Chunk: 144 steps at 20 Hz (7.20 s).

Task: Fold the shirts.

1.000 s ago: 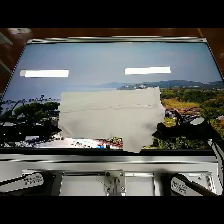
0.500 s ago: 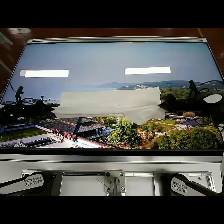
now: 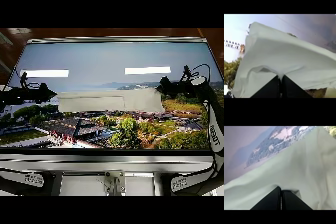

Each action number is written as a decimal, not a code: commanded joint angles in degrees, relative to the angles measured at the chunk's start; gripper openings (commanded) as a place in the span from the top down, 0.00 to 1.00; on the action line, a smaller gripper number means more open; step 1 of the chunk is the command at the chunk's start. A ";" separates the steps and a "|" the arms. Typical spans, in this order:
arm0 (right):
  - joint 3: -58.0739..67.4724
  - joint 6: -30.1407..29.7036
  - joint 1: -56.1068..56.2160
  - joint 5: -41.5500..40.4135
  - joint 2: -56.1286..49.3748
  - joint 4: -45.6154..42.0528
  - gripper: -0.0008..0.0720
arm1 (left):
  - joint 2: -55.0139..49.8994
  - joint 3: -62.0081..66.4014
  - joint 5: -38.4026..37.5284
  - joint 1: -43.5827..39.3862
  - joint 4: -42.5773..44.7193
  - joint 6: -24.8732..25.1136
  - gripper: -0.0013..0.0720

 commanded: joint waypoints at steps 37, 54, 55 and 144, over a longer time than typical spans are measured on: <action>2.75 -8.17 -5.35 22.40 10.56 3.37 0.89 | -7.04 14.88 -5.53 -26.05 -5.99 0.81 0.93; 2.73 -0.59 -5.29 33.79 29.79 3.41 0.89 | -18.56 14.91 12.98 -54.75 -29.44 0.81 0.93; 2.73 -0.37 -5.29 33.90 29.97 3.43 0.89 | -19.30 14.91 13.33 -56.04 -31.34 0.83 0.93; 22.25 13.44 -18.03 30.60 9.68 -23.85 0.89 | 23.58 4.87 -16.96 -8.96 -12.98 9.18 0.93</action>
